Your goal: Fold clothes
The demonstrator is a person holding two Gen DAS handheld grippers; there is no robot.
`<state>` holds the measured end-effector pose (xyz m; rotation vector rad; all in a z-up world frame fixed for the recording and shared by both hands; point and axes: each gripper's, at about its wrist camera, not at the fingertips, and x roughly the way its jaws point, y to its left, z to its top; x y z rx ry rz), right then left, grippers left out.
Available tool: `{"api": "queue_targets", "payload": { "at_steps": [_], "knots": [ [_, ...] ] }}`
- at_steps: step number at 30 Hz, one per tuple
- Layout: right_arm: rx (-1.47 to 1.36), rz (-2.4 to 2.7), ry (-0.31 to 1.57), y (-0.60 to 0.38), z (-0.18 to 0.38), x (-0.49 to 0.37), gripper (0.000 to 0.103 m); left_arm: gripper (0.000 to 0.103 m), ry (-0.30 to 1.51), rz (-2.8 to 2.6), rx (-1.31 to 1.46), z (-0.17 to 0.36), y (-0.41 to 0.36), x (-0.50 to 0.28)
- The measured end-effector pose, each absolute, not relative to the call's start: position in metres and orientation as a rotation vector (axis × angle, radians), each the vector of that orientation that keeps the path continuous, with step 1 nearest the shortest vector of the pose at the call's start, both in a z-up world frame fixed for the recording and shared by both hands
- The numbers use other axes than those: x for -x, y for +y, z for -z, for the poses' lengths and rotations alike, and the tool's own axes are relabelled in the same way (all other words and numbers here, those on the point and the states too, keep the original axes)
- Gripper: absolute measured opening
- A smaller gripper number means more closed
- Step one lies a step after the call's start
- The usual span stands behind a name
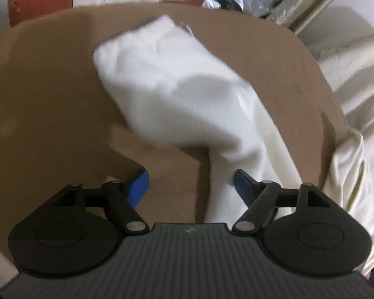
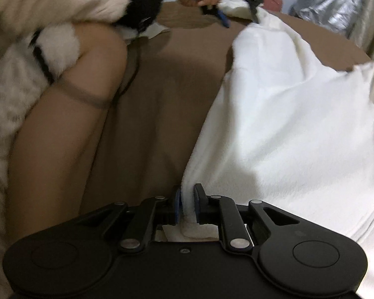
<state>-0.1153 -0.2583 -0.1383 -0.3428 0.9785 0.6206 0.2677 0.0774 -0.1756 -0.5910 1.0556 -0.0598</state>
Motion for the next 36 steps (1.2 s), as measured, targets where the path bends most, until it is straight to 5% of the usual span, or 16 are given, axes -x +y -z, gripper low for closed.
{"api": "queue_targets", "payload": {
  "at_steps": [5, 6, 7, 8, 13, 20, 24, 28, 32, 36],
  "knots": [
    [0.412, -0.625, 0.978, -0.249, 0.14, 0.118, 0.018, 0.088, 0.955, 0.134, 0.87, 0.184, 0.092, -0.283],
    [0.397, -0.618, 0.975, -0.25, 0.14, 0.119, 0.018, 0.082, 0.962, 0.16, 0.856, 0.188, 0.085, -0.29],
    [0.367, -0.608, 0.974, -0.252, 0.141, 0.119, 0.018, 0.051, 0.99, 0.174, 0.831, 0.195, 0.075, -0.298],
    [0.336, -0.597, 0.973, -0.254, 0.141, 0.12, 0.018, 0.037, 0.998, 0.184, 0.812, 0.197, 0.069, -0.303],
    [0.308, -0.56, 0.948, -0.255, 0.139, 0.131, 0.018, 0.014, 0.87, 0.186, 0.783, 0.172, 0.067, -0.308],
    [0.197, -0.576, 0.928, -0.266, 0.131, 0.14, 0.018, 0.01, 0.685, 0.164, 0.796, 0.128, 0.088, -0.305],
    [0.285, -0.598, 0.916, -0.254, 0.133, 0.145, 0.018, 0.01, 0.758, 0.011, 0.74, 0.163, 0.1, -0.304],
    [0.388, -0.581, 0.909, -0.234, 0.137, 0.149, 0.018, 0.013, 0.754, -0.037, 0.361, 0.187, 0.072, -0.297],
    [0.304, -0.581, 0.895, -0.246, 0.135, 0.15, 0.019, 0.014, 0.723, -0.105, 0.187, 0.158, 0.04, -0.283],
    [0.155, -0.599, 0.877, -0.234, 0.126, 0.145, 0.039, 0.026, 0.664, -0.155, 0.213, 0.119, 0.037, -0.248]
  ]
}}
